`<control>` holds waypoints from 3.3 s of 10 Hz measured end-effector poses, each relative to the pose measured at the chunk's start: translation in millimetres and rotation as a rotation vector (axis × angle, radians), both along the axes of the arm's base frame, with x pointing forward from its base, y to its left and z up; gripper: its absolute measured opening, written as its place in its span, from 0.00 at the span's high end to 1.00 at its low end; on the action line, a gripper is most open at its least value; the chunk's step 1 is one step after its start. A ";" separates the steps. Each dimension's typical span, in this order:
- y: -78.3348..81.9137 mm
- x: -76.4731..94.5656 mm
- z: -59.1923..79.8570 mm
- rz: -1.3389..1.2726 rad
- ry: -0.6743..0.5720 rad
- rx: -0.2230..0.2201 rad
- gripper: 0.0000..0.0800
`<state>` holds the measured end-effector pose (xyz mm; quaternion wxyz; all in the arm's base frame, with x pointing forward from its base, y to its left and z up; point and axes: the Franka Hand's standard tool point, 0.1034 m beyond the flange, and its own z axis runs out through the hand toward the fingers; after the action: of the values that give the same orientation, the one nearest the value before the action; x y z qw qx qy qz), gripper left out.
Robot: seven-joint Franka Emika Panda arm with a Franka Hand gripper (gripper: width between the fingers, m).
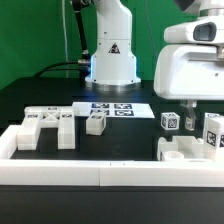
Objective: Assemble chair
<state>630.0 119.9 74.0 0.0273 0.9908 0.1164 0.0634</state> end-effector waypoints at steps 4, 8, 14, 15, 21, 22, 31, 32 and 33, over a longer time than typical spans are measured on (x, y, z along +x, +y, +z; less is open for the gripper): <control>0.1 0.2 0.2 -0.116 -0.005 0.016 0.64; 0.1 0.0 -0.1 -0.348 -0.014 0.047 0.64; -12.5 0.4 0.0 -0.694 -0.030 0.076 0.64; -16.9 0.1 0.0 -0.758 -0.032 0.077 0.64; -17.2 -1.5 12.4 -0.729 -0.036 0.079 0.22; -18.6 -6.9 17.7 -0.675 -0.038 0.081 0.22; -50.7 -57.3 13.3 -0.527 -0.053 0.073 0.19; -68.2 -68.0 13.8 -0.502 -0.047 0.067 0.19; -82.8 -75.3 12.7 -0.490 -0.041 0.058 0.19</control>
Offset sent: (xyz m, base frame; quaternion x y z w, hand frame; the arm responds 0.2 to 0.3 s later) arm 0.0000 0.0000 0.0000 0.0000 0.0000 0.1296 0.9916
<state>554.7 37.2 86.7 0.0158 0.9883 -0.1300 0.0781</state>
